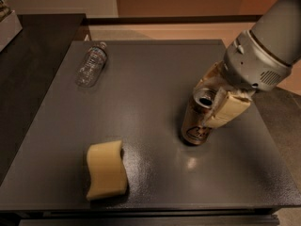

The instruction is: Move orange can near sponge

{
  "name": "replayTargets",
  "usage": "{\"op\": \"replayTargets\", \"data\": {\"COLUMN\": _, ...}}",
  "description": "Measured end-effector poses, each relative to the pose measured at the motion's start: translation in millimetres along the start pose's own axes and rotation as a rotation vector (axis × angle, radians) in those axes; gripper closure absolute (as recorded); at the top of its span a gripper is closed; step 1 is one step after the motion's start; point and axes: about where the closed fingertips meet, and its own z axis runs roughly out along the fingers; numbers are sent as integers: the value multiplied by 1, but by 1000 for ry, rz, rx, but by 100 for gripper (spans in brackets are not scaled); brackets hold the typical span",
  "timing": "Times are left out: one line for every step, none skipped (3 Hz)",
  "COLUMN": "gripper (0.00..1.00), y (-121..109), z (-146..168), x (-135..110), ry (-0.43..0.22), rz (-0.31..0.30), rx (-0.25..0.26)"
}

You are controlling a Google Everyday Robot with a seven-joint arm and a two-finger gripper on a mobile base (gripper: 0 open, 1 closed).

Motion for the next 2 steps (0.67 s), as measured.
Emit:
{"op": "replayTargets", "data": {"gripper": 100, "y": 12, "z": 11, "x": -30, "ry": -7, "rz": -59, "rx": -57}}
{"op": "replayTargets", "data": {"gripper": 100, "y": 25, "z": 25, "x": -57, "ry": -13, "rz": -117, "rx": -114}}
